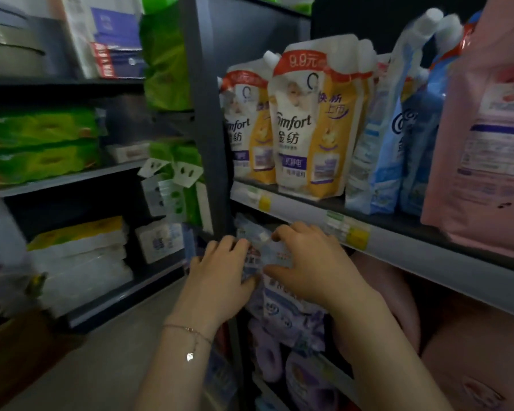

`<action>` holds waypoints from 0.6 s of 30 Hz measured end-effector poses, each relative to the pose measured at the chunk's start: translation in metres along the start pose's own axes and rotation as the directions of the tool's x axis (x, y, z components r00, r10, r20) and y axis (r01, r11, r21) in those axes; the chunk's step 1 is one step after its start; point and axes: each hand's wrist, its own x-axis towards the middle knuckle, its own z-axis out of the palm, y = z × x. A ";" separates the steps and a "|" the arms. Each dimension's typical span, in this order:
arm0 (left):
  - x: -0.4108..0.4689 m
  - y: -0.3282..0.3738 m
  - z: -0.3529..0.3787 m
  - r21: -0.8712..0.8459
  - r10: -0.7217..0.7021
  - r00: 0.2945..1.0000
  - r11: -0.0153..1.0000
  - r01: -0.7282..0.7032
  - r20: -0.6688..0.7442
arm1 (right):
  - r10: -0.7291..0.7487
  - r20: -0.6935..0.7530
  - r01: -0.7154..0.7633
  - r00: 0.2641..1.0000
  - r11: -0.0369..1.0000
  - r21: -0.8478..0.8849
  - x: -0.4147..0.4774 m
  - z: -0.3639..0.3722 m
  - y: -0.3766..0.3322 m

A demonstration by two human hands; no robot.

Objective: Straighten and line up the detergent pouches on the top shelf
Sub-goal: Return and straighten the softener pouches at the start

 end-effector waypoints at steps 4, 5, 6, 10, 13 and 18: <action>0.050 -0.031 -0.008 -0.071 0.134 0.991 0.989 -0.133 0.007 | 0.111 -0.005 -0.111 0.994 0.994 -0.010 0.031 0.000 -0.011; 0.061 -0.036 -0.012 -0.079 0.169 0.986 0.983 -0.169 -0.003 | 0.138 -0.016 -0.138 0.990 0.990 -0.007 0.037 -0.001 -0.013; 0.071 -0.039 -0.015 -0.087 0.208 0.978 0.974 -0.208 -0.019 | 0.166 -0.031 -0.166 0.986 0.986 -0.001 0.042 -0.002 -0.014; 0.102 -0.044 -0.017 -0.188 0.307 0.945 0.927 -0.324 -0.115 | 0.245 -0.132 -0.241 0.961 0.970 0.041 0.050 -0.005 -0.017; 0.118 -0.039 -0.011 -0.389 0.354 0.912 0.826 -0.409 -0.207 | 0.250 -0.264 -0.237 0.932 0.968 0.081 0.051 -0.003 -0.015; 0.142 -0.023 -0.006 -0.529 0.365 0.878 0.701 -0.479 -0.310 | 0.238 -0.493 -0.221 0.837 0.971 0.094 0.048 -0.006 -0.001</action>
